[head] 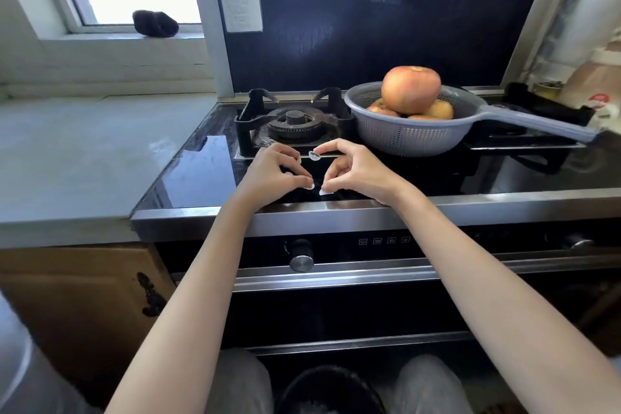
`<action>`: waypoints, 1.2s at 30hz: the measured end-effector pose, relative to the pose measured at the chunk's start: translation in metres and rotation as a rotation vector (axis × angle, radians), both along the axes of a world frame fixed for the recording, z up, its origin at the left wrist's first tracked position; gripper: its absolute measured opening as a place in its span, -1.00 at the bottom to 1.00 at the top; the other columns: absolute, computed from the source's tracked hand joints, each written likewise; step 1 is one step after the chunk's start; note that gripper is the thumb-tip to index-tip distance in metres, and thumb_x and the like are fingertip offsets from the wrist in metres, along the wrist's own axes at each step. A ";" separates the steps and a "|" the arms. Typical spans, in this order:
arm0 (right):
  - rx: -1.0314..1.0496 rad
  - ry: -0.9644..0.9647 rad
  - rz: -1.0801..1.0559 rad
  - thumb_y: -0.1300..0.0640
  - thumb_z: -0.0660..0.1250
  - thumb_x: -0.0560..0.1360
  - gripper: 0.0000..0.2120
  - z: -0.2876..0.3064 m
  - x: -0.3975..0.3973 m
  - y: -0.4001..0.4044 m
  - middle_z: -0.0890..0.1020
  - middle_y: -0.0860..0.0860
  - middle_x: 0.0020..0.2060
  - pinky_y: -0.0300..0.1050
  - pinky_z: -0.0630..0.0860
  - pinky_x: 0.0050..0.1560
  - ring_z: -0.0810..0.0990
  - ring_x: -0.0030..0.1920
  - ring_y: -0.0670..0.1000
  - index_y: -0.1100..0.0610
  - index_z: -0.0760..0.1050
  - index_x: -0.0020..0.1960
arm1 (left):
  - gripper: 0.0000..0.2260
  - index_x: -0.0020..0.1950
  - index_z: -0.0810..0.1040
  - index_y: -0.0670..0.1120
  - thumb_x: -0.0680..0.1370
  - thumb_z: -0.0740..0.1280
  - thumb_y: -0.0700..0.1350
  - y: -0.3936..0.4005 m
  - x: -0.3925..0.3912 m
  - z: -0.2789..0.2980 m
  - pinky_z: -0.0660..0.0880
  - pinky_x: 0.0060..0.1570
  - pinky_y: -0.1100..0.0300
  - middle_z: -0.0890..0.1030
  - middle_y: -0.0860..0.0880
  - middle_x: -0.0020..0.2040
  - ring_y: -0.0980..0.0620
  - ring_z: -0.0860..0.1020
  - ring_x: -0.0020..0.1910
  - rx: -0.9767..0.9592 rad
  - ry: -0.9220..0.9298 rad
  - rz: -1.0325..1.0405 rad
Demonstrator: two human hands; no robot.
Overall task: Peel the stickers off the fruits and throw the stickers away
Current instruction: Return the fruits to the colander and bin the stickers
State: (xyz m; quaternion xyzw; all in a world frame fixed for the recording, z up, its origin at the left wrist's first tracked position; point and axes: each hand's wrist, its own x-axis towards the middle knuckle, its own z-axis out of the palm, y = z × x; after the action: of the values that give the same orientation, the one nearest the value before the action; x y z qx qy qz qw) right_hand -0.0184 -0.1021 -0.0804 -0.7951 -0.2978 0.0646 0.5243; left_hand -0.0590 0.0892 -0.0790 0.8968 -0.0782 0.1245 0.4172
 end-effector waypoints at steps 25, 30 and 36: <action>0.196 0.149 0.167 0.28 0.42 0.47 -0.48 0.003 0.002 -0.009 0.68 0.07 -0.26 -0.36 0.36 -0.33 0.59 -0.23 -0.09 0.05 0.39 0.38 | -0.90 -0.24 0.67 0.07 0.47 0.47 -0.10 0.004 0.002 -0.003 0.32 0.03 0.33 0.40 0.10 0.06 0.13 0.44 0.07 0.001 0.029 -0.124; 0.313 0.193 0.067 0.25 0.44 0.45 -0.43 0.004 0.003 -0.008 0.70 0.09 -0.19 -0.34 0.24 -0.44 0.40 -0.39 -0.13 0.07 0.35 0.40 | -0.93 -0.19 0.68 0.06 0.49 0.44 -0.06 0.006 -0.004 0.000 0.44 0.06 0.27 0.52 0.05 0.11 0.15 0.53 0.02 -0.380 -0.107 -0.027; 0.369 0.211 0.051 0.21 0.49 0.35 -0.32 0.003 0.006 -0.007 0.71 0.08 -0.11 -0.36 0.25 -0.49 0.37 -0.44 -0.15 0.03 0.32 0.41 | -0.50 0.23 0.43 0.16 0.48 0.33 -0.38 0.004 -0.007 0.000 0.49 -0.18 0.46 0.35 -0.06 0.28 0.14 0.56 -0.13 -0.279 -0.096 0.067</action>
State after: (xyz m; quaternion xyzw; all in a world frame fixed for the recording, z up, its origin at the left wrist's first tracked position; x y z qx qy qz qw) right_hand -0.0128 -0.1092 -0.0771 -0.6666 -0.2683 0.1052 0.6874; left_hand -0.0663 0.0927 -0.0795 0.8254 -0.0502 0.1905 0.5291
